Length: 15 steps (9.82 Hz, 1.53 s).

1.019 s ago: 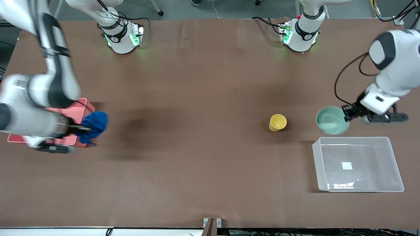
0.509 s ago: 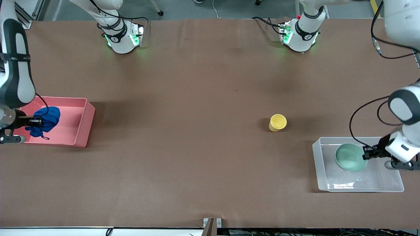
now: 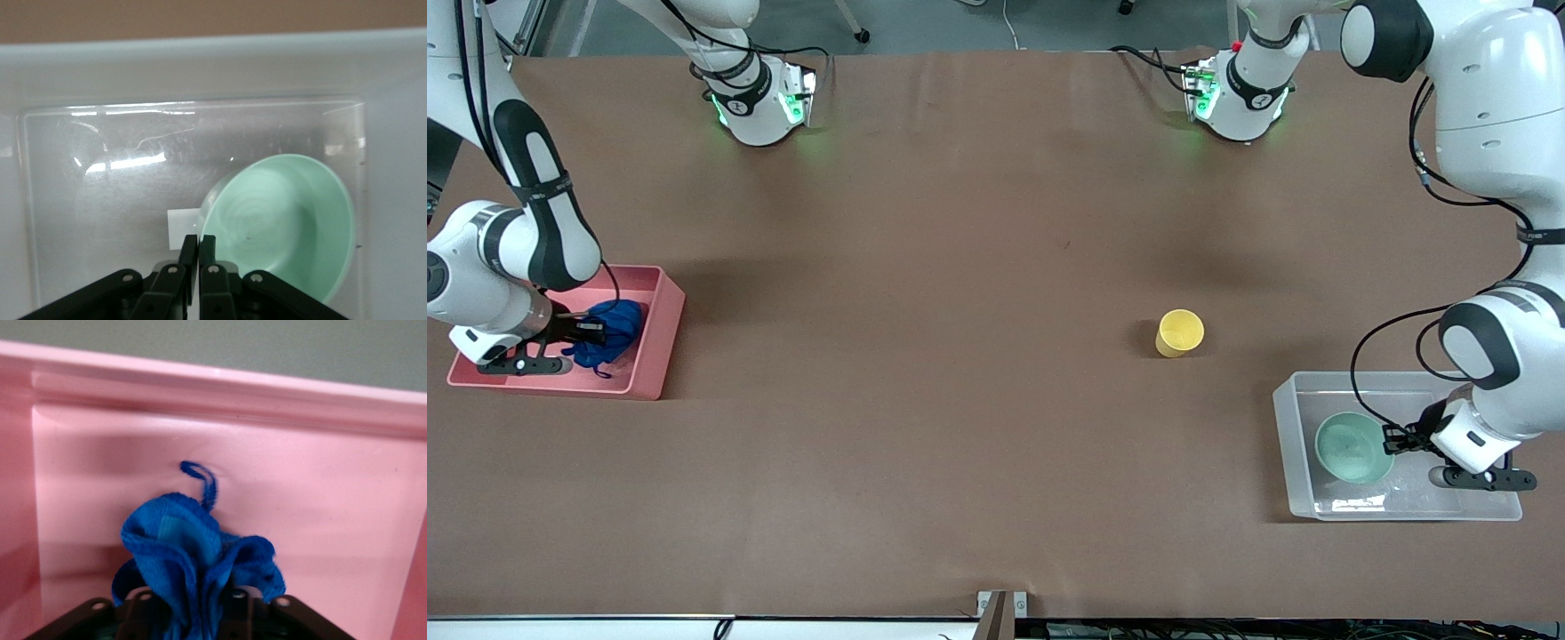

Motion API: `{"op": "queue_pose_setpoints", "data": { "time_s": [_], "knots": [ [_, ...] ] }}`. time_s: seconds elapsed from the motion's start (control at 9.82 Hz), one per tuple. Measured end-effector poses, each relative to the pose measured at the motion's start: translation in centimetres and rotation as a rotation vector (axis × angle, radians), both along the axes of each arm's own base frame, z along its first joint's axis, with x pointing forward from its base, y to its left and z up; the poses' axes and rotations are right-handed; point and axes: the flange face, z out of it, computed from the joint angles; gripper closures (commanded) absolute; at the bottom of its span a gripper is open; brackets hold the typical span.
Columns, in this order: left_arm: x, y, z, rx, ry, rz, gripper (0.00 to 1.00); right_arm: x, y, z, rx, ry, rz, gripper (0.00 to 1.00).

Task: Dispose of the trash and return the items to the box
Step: 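Drop the cloth in the bin while the left gripper lowers the bowl into the box, then open both grippers and lift them away from the bin and box, then lower the left gripper onto the yellow cup and grasp it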

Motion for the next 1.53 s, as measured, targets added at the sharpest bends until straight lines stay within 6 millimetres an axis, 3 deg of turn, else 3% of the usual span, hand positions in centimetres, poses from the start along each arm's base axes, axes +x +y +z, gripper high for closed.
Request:
{"op": "queue_pose_setpoints", "data": {
  "time_s": [0.1, 0.2, 0.31, 0.41, 0.51, 0.61, 0.71, 0.92, 1.02, 1.22, 1.32, 1.53],
  "knots": [
    [-0.3, 0.2, -0.7, 0.006, -0.002, -0.004, 0.06, 0.2, 0.1, 0.2, -0.001, -0.005, 0.001, 0.0],
    [-0.3, 0.3, -0.7, 0.009, -0.009, -0.004, 0.0, 0.7, 0.0, 1.3, -0.006, -0.024, 0.002, 0.0],
    [-0.1, 0.4, 0.3, 0.012, -0.028, -0.004, 0.0, 1.7, -0.1, 4.3, -0.013, -0.043, 0.002, 0.0],
    [0.3, 0.2, 2.7, 0.011, -0.061, -0.009, 0.0, 2.9, 0.4, 9.4, -0.017, -0.053, -0.018, 0.0],
    [0.5, -0.6, 6.4, -0.005, -0.077, -0.022, 0.0, 3.9, 2.0, 16.0, -0.019, -0.063, -0.06, 0.0],
    [0.0, -2.1, 10.9, -0.025, -0.066, -0.048, 0.0, 4.2, 4.9, 22.4, -0.021, -0.068, -0.105, 0.0],
    [-0.9, -4.2, 15.6, -0.026, -0.051, -0.067, 0.0, 4.1, 8.0, 26.9, -0.022, -0.083, -0.15, 0.0],
    [-3.8, -9.6, 23.3, 0.001, -0.044, -0.054, 0.0, 3.2, 14.1, 32.9, -0.022, -0.1, -0.206, 0.0],
    [-6.2, -12.7, 25.2, -0.012, -0.038, -0.047, 0.0, 2.5, 15.9, 35.7, 0.017, -0.092, -0.228, 0.0],
    [-11.6, -17.1, 24.8, -0.034, 0.019, -0.057, 0.02, 0.4, 14.8, 41.4, 0.113, -0.076, -0.278, 0.0],
    [-14.0, -19.0, 23.3, -0.033, 0.059, -0.076, 0.02, -0.2, 14.0, 42.7, 0.118, -0.082, -0.291, 0.0],
    [-16.7, -23.4, 18.2, -0.027, 0.105, -0.137, 0.02, -0.1, 14.1, 42.6, 0.119, -0.075, -0.289, 0.0]
  ]
}}
